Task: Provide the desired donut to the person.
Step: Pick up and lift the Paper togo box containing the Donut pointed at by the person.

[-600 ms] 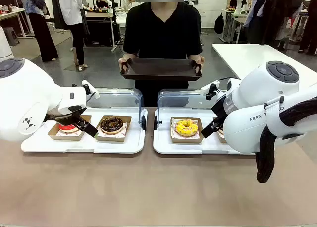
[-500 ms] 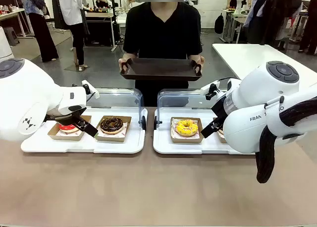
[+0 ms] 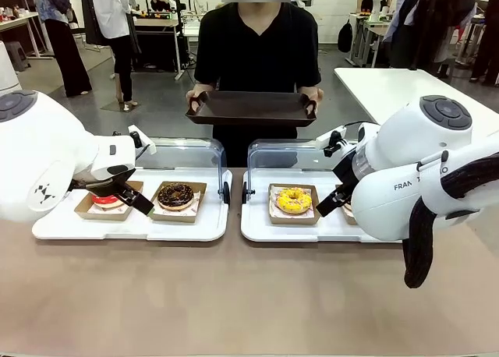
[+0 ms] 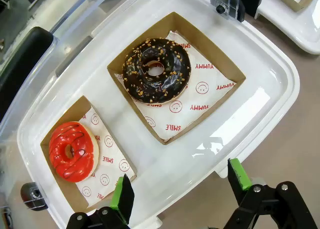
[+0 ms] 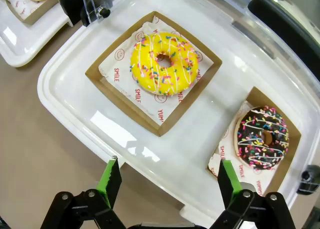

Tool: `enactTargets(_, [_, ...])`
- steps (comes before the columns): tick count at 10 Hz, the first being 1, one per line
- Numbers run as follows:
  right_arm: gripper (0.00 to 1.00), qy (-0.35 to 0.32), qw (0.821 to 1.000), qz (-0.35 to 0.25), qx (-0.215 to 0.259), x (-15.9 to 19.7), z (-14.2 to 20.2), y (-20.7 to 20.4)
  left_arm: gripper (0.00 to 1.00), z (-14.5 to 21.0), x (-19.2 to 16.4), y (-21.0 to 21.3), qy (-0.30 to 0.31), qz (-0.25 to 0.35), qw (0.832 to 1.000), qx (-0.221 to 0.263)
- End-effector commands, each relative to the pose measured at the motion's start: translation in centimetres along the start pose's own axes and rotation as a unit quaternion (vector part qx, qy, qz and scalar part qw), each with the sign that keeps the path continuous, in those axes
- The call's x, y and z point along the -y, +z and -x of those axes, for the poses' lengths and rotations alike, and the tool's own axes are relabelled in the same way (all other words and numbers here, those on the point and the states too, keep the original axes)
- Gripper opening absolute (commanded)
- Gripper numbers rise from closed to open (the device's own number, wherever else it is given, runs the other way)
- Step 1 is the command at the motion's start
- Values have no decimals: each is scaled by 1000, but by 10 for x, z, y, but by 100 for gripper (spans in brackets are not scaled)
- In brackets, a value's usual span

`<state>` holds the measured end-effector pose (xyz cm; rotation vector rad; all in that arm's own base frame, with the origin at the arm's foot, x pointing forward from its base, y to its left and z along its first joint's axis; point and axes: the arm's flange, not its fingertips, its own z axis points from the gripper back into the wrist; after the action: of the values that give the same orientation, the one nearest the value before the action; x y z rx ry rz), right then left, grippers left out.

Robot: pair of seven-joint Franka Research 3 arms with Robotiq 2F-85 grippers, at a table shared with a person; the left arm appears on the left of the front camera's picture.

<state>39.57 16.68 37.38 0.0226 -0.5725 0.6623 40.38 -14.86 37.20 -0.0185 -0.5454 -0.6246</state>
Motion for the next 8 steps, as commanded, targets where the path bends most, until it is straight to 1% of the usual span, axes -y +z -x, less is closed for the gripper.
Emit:
enactTargets(1, [100, 0, 1000, 0, 0, 0, 0, 0, 100, 0, 0, 0, 0, 0, 1000, 0])
enactTargets(8, [100, 0, 1000, 0, 0, 0, 0, 0, 100, 0, 0, 0, 0, 0, 1000, 0])
